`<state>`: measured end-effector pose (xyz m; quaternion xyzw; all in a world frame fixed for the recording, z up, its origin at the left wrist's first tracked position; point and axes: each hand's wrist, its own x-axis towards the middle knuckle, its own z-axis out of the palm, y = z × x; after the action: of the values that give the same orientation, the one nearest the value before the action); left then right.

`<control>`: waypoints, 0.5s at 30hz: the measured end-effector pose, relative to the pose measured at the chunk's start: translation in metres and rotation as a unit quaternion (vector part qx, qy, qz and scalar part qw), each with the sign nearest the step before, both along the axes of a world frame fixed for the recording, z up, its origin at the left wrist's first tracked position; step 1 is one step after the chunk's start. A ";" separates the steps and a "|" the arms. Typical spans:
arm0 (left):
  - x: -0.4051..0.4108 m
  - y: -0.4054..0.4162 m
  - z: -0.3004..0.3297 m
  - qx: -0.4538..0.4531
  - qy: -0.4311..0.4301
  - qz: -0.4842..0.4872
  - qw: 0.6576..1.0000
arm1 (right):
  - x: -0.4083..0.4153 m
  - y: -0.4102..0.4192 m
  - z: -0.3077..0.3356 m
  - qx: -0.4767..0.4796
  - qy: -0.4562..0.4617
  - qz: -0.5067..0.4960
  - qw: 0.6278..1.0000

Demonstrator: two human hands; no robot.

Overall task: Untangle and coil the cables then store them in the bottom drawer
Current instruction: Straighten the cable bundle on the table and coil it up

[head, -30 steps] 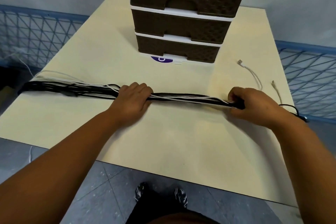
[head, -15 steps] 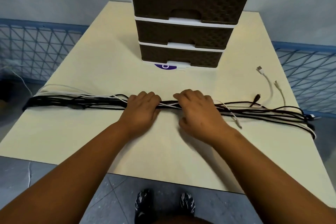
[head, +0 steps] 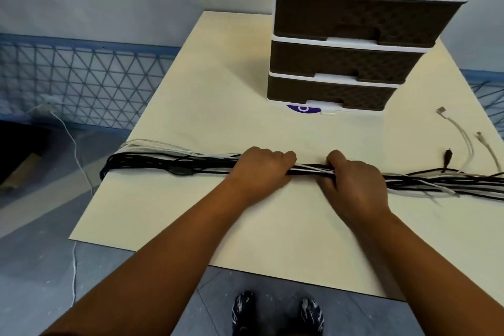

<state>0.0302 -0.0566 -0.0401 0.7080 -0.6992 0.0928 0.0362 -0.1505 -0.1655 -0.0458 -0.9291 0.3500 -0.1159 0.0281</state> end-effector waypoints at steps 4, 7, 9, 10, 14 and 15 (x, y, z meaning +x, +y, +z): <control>0.034 0.018 0.003 0.023 -0.003 -0.005 1.000 | 0.000 0.000 0.000 0.005 -0.005 -0.013 1.000; 0.062 0.036 0.001 0.020 0.000 0.044 0.999 | -0.001 0.002 0.001 0.000 -0.005 -0.019 1.000; 0.074 0.045 -0.002 0.020 0.012 0.047 0.999 | 0.000 0.004 0.002 0.007 0.002 -0.018 1.000; 0.075 0.047 -0.002 0.019 0.016 0.049 0.999 | 0.001 0.004 0.003 0.017 0.006 -0.018 1.000; 0.072 0.043 -0.005 0.036 0.043 0.071 0.996 | -0.001 0.008 0.012 0.062 0.033 -0.007 0.998; 0.072 0.043 -0.004 0.038 0.042 0.079 0.995 | 0.001 0.012 0.016 0.071 0.037 0.012 0.997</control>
<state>0.1019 -0.0140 -0.0444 0.7649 -0.6422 0.0392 0.0309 -0.1496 -0.1532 -0.0299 -0.9326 0.3472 -0.0559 0.0819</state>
